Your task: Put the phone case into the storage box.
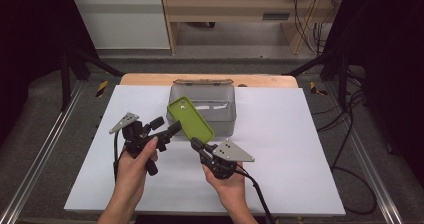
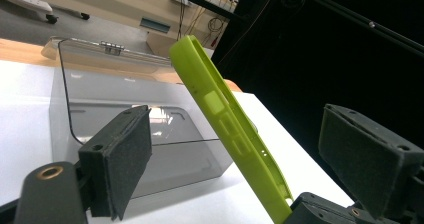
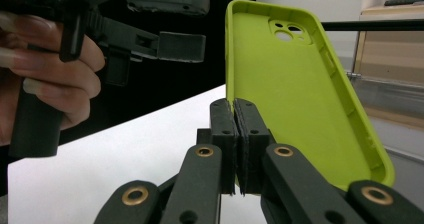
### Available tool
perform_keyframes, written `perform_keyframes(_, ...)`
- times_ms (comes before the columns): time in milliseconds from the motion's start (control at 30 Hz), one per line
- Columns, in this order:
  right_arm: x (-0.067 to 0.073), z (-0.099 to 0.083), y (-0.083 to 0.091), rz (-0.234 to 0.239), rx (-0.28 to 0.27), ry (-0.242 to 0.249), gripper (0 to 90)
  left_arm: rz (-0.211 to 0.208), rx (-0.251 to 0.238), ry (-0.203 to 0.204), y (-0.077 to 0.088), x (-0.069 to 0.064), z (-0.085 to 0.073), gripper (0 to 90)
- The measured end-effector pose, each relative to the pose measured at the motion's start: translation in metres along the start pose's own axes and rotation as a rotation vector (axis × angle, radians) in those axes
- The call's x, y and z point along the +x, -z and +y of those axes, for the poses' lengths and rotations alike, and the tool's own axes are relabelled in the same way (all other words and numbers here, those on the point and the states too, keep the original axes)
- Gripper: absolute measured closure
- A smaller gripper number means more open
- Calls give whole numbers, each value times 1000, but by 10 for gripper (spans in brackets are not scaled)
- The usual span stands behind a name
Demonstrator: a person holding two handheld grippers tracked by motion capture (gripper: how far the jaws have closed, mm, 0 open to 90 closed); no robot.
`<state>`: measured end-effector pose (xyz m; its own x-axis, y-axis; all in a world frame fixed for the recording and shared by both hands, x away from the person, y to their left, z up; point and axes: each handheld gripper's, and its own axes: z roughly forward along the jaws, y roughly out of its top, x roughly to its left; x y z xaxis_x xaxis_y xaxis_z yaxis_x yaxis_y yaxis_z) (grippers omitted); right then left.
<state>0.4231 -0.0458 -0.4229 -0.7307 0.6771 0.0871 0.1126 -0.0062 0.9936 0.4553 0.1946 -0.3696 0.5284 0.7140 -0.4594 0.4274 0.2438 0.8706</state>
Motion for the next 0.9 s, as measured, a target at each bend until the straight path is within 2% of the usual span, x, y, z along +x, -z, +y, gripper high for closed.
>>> perform_keyframes(200, 0, 2, -1, 5, -17, -15, 883, -4, 10, 11, -3, -2, -1, 164)
perform_keyframes(333, 0, 2, -2, 10, -21, -20, 883, -6, 5, 34, -6, -3, -3, 203)
perform_keyframes(367, 0, 3, -2, 10, -24, -26, 883, -6, -12, 61, -7, -4, -4, 251)
perform_keyframes(400, 0, 3, -2, 10, -24, -26, 883, -6, -12, 61, -7, -4, -4, 275)
perform_keyframes(433, -1, 3, -3, 13, -27, -31, 883, -10, -17, 88, -8, -3, -6, 300)
perform_keyframes(567, 0, 3, -4, 16, -29, -37, 883, -24, -16, 117, -11, -4, -10, 388)
perform_keyframes(900, 2, 1, -6, 25, -31, -50, 883, -33, -11, 150, -15, -3, -18, 506)
